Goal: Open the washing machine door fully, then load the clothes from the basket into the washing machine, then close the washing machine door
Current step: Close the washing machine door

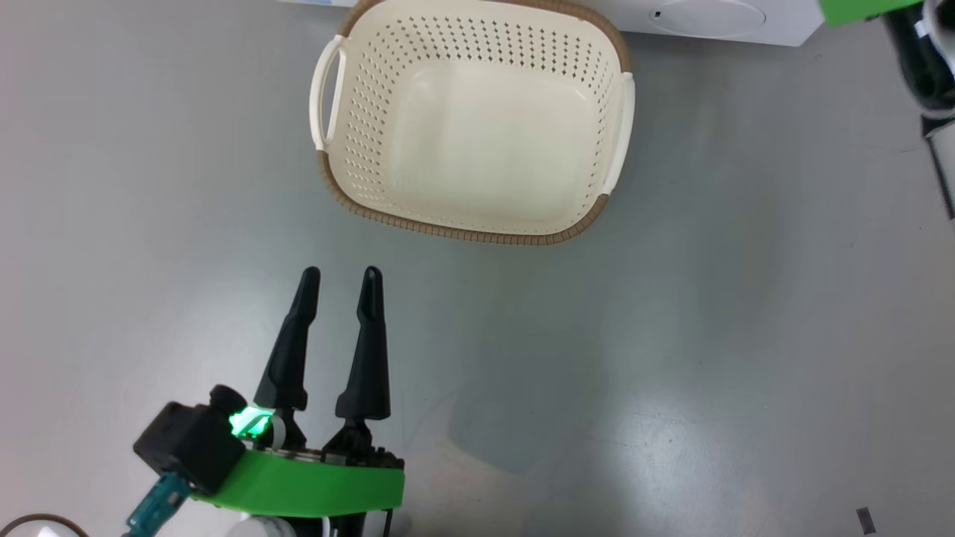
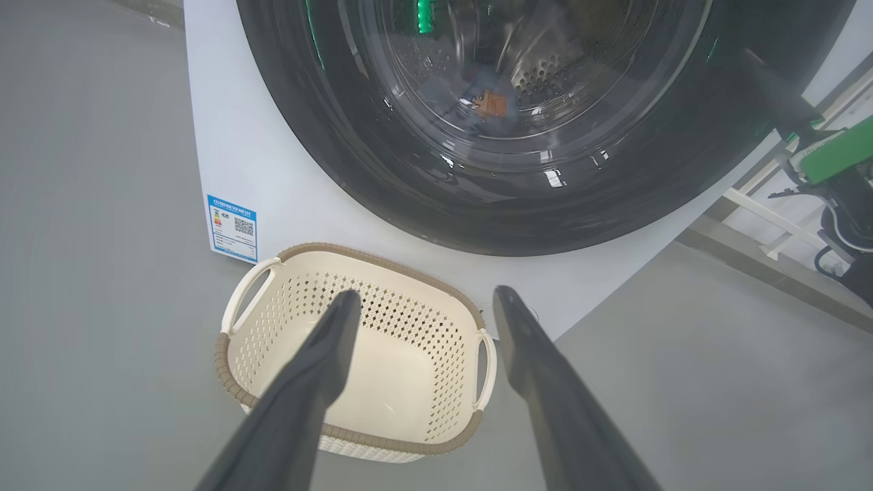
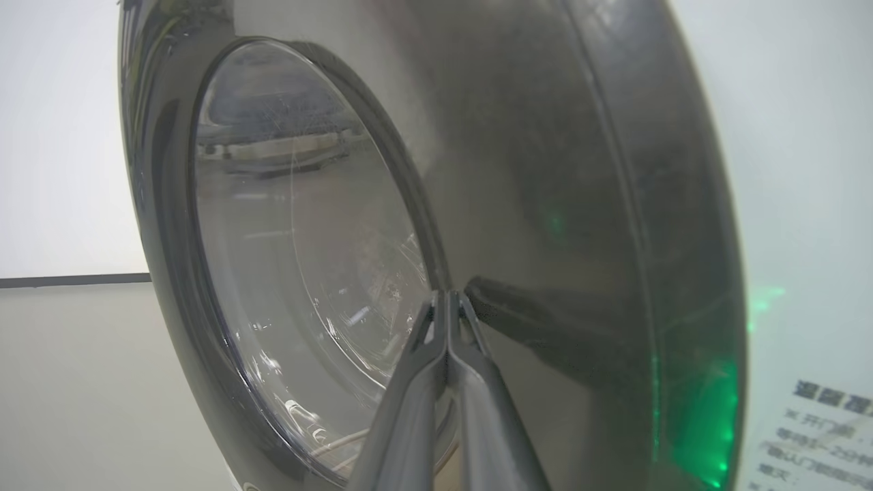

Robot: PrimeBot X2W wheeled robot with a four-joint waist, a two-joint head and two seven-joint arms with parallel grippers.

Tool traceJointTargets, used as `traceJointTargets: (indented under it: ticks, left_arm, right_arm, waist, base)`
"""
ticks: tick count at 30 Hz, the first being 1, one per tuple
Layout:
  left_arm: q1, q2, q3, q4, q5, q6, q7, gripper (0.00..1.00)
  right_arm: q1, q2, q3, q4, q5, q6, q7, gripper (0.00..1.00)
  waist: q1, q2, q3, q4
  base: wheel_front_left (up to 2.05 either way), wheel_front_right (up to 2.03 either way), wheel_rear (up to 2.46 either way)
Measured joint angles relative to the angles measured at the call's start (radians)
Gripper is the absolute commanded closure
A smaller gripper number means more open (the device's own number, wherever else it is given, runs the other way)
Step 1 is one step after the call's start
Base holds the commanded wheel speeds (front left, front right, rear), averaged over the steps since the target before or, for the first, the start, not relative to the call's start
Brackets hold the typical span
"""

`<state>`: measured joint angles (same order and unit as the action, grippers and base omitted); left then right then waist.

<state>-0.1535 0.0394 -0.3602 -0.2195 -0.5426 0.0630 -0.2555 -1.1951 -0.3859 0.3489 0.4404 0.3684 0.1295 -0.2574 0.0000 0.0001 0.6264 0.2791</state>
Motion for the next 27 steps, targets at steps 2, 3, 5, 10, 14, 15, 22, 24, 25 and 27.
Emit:
traceJointTargets:
  ticks: [2, 3, 5, 10, 14, 15, 22, 24, 25, 27]
  left_arm:
    - [0.000, 0.000, 0.000, 0.000, 0.000, 0.000, 0.000, 0.00]
    - [0.002, -0.001, 0.000, 0.000, 0.000, 0.000, 0.000, 0.00]
    - [0.002, -0.001, -0.001, 0.000, 0.000, 0.000, 0.000, 0.00]
    - [0.002, -0.001, -0.002, 0.000, -0.012, 0.003, 0.000, 0.00]
    - [0.002, -0.001, -0.002, 0.007, -0.018, 0.003, 0.000, 0.00]
    - [0.002, -0.001, -0.001, 0.012, -0.018, 0.003, 0.000, 0.00]
    - [0.002, -0.001, 0.024, 0.076, -0.019, 0.003, 0.000, 0.00]
    - [0.002, -0.001, 0.040, 0.102, -0.017, 0.003, 0.000, 0.00]
    - [0.002, -0.001, 0.049, 0.114, -0.017, 0.002, 0.000, 0.00]
    - [0.003, -0.001, 0.064, 0.142, -0.015, -0.002, 0.000, 0.00]
  right_arm:
    - [-0.021, -0.012, 0.002, 0.018, -0.006, 0.004, 0.000, 1.00]
    - [-0.025, -0.013, 0.005, 0.027, -0.007, 0.010, -0.001, 1.00]
    - [-0.032, -0.012, 0.007, 0.047, -0.008, 0.012, -0.001, 1.00]
    - [-0.034, -0.011, -0.011, 0.067, -0.008, 0.019, -0.001, 1.00]
    - [-0.020, -0.004, -0.024, 0.057, -0.008, 0.018, -0.001, 1.00]
    - [-0.008, -0.002, -0.033, 0.049, -0.007, 0.017, -0.001, 1.00]
    - [0.128, 0.005, -0.077, -0.021, 0.004, 0.008, -0.001, 0.18]
    - [0.180, 0.017, -0.084, -0.051, 0.004, 0.008, -0.001, 0.00]
    - [0.209, 0.025, -0.092, -0.068, 0.004, 0.008, -0.001, 0.00]
    - [0.268, 0.040, -0.112, -0.107, 0.001, 0.008, -0.001, 0.00]
  waist:
    - [0.0000, 0.0000, 0.003, 0.004]
    - [0.0000, 0.0000, 0.002, 0.004]
    - [0.0000, 0.0000, -0.002, 0.004]
    - [0.0000, 0.0000, -0.017, 0.001]
    - [0.0000, 0.0000, -0.032, -0.010]
    - [0.0000, 0.0000, -0.037, -0.014]
    - [0.0000, 0.0000, -0.092, -0.039]
    - [0.0000, 0.0000, -0.113, -0.049]
    - [0.0000, 0.0000, -0.125, -0.054]
    - [0.0000, 0.0000, -0.149, -0.064]
  base:
    - [0.00, 0.00, 0.00]
    - [0.00, 0.00, 0.00]
    - [0.00, 0.00, 0.00]
    - [0.00, 0.00, 0.00]
    - [0.00, 0.00, 0.00]
    - [0.00, 0.00, 0.00]
    - [0.00, 0.00, 0.00]
    - [0.00, 0.00, 0.00]
    - [0.00, 0.00, 0.00]
    - [0.00, 0.00, 0.00]
